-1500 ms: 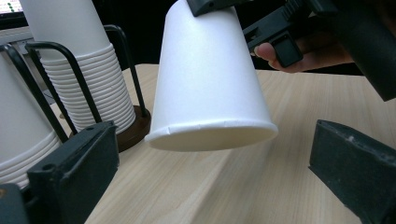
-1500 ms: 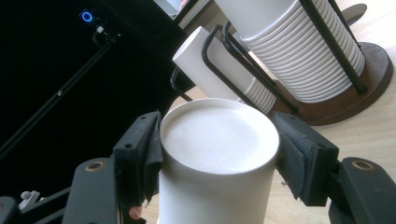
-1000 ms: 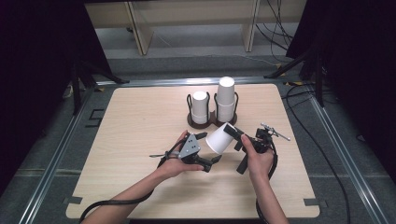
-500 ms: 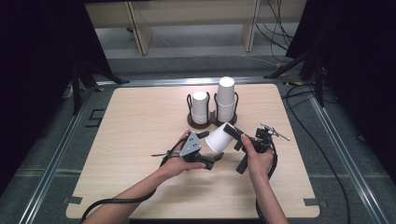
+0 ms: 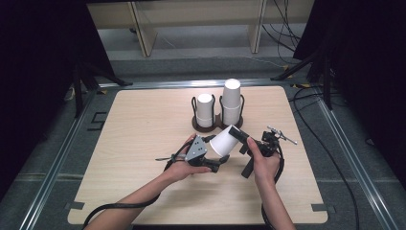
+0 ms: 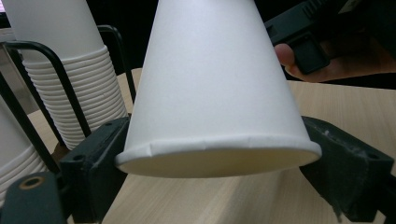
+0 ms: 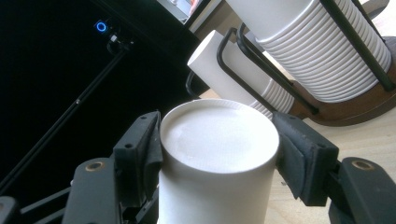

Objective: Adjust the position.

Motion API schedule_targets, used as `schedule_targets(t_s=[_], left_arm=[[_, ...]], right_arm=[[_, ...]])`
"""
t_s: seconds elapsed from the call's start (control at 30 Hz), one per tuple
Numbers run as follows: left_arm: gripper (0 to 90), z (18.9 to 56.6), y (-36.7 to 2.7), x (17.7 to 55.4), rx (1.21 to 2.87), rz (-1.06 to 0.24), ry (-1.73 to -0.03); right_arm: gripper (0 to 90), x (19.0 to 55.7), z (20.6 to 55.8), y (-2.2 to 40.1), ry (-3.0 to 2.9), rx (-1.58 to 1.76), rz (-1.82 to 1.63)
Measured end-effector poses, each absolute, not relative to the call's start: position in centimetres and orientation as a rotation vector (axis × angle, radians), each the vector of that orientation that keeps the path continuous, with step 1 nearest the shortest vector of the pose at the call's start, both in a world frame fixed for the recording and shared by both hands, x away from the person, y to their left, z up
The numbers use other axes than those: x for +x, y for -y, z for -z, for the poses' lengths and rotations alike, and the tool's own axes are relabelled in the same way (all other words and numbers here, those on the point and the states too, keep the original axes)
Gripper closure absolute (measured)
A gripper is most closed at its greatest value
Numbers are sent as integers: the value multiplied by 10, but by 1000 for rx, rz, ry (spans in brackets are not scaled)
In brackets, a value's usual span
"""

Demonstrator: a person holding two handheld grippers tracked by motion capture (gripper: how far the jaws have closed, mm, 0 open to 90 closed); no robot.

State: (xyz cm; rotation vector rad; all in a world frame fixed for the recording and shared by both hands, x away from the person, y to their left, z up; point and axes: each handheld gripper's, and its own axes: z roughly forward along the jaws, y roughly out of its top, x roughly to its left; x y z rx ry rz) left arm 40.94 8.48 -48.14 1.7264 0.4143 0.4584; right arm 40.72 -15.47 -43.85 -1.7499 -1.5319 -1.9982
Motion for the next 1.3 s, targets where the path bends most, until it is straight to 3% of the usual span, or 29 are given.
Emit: schedule_targets(t_s=[0.43,1.3], left_arm=[[192,477,-87,409,1724,-453,-391],[256,469,-97,410,1726,-390,-374]], right_arm=[[344,409,440,156,1507,-1733,2032],[280,407,436,154,1708,-1706,2141]])
